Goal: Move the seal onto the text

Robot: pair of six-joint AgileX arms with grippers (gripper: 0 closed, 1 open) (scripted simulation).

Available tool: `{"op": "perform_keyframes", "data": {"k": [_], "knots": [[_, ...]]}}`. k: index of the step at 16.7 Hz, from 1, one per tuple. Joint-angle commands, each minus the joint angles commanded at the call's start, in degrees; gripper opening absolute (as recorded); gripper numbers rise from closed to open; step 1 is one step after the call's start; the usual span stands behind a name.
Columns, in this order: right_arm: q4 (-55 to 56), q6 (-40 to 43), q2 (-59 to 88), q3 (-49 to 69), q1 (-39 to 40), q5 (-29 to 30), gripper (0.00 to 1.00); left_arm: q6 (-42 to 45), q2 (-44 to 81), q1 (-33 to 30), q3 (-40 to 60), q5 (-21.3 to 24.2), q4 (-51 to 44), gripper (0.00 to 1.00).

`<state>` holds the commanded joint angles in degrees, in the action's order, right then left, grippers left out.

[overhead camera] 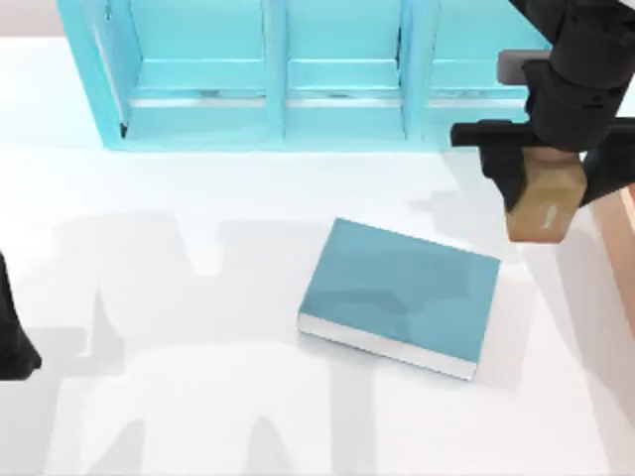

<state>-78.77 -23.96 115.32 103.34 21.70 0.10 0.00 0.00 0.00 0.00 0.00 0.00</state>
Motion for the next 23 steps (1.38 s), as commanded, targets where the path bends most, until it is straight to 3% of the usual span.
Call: {"op": "perform_keyframes", "data": {"k": [7, 19, 23], "knots": [[6.04, -12.75, 8.52, 3.29, 13.64, 0.1, 0.0, 0.0, 0.0, 0.0, 0.0, 0.0, 0.0, 1.0], [5.15, -13.03, 8.59, 4.37, 13.95, 0.13, 0.0, 0.0, 0.0, 0.0, 0.0, 0.0, 0.0, 1.0], [5.15, -13.03, 8.59, 4.37, 13.95, 0.13, 0.3, 0.0, 0.0, 0.0, 0.0, 0.0, 0.0, 1.0]]}}
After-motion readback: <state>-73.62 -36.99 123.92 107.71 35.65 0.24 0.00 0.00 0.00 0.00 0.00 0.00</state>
